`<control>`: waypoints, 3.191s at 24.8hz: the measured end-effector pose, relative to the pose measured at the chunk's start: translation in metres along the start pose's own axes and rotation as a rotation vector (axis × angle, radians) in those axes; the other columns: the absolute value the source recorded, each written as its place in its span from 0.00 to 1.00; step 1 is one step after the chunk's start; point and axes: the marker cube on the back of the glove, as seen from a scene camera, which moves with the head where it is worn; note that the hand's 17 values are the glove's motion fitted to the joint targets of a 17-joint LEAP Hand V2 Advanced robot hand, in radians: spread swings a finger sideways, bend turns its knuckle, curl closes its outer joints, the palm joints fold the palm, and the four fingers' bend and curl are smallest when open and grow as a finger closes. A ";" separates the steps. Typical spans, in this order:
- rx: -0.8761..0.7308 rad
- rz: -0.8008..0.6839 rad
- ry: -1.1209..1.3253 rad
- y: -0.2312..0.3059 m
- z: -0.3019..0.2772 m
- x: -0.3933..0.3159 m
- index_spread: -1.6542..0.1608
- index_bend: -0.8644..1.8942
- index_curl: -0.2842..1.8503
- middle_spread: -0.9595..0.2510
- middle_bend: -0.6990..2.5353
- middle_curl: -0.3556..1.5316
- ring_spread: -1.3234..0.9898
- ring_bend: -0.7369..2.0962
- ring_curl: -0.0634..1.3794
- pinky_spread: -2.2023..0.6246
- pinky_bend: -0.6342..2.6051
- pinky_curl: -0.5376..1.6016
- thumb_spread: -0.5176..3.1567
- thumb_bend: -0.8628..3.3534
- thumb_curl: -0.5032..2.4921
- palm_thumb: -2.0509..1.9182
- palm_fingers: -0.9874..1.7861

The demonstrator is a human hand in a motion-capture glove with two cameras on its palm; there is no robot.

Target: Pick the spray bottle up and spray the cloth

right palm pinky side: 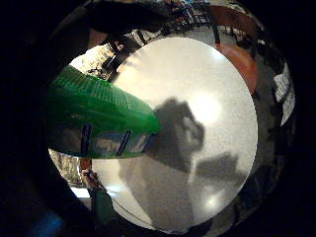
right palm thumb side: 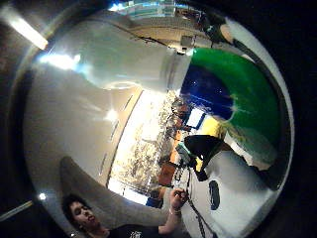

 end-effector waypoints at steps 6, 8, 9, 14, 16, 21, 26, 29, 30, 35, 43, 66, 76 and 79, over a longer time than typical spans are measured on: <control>-0.025 0.012 -0.053 -0.011 0.018 -0.001 0.73 0.36 0.26 0.86 0.27 0.40 0.62 0.33 0.26 0.90 0.40 0.41 0.39 0.20 0.30 0.70 0.50; -0.027 0.012 -0.061 -0.013 0.023 -0.001 0.73 0.36 0.26 0.86 0.27 0.39 0.62 0.33 0.26 0.90 0.41 0.41 0.39 0.20 0.30 0.70 0.50; -0.027 0.011 -0.065 -0.014 0.026 0.000 0.73 0.36 0.26 0.86 0.27 0.39 0.62 0.33 0.26 0.90 0.41 0.41 0.39 0.20 0.30 0.70 0.49; -0.021 0.008 -0.093 -0.019 0.037 0.002 0.72 0.36 0.26 0.86 0.27 0.39 0.62 0.34 0.26 0.90 0.41 0.41 0.38 0.20 0.30 0.71 0.50; -0.023 0.002 -0.113 -0.020 0.039 0.003 0.72 0.36 0.26 0.86 0.27 0.39 0.62 0.34 0.26 0.90 0.42 0.41 0.38 0.20 0.30 0.71 0.50; -0.030 -0.002 -0.160 -0.026 0.043 0.002 0.73 0.44 0.29 0.84 0.27 0.38 0.62 0.32 0.24 0.90 0.39 0.39 0.37 0.20 0.30 0.72 0.58; 0.003 -0.034 -0.135 -0.029 0.043 0.003 0.75 0.40 0.28 0.81 0.27 0.37 0.59 0.40 0.27 0.86 0.39 0.39 0.37 0.21 0.31 0.74 0.70; 0.034 -0.063 -0.130 -0.028 0.044 0.004 0.76 0.37 0.29 0.79 0.28 0.38 0.57 0.41 0.29 0.84 0.38 0.39 0.37 0.20 0.31 0.75 0.72; 0.041 -0.072 -0.130 -0.029 0.044 0.004 0.76 0.37 0.29 0.79 0.28 0.38 0.57 0.41 0.29 0.83 0.38 0.39 0.37 0.20 0.31 0.75 0.72; 0.061 -0.100 -0.123 -0.027 0.043 0.002 0.77 0.36 0.29 0.78 0.28 0.39 0.56 0.42 0.31 0.81 0.37 0.40 0.37 0.20 0.32 0.75 0.73; -0.009 -0.129 -0.036 -0.024 0.017 -0.027 0.78 0.35 0.28 0.78 0.28 0.40 0.56 0.42 0.31 0.80 0.37 0.40 0.36 0.20 0.33 0.76 0.75; -0.480 -0.159 0.705 -0.037 0.018 -0.087 0.79 0.35 0.26 0.78 0.28 0.41 0.56 0.43 0.31 0.78 0.38 0.41 0.35 0.20 0.34 0.75 0.76; -0.528 -0.132 0.811 -0.038 0.027 -0.081 0.79 0.35 0.26 0.78 0.28 0.41 0.56 0.43 0.31 0.78 0.38 0.41 0.35 0.20 0.34 0.75 0.76; -0.531 -0.131 0.829 -0.038 0.028 -0.082 0.79 0.35 0.26 0.78 0.28 0.41 0.56 0.43 0.31 0.78 0.38 0.41 0.36 0.20 0.34 0.75 0.76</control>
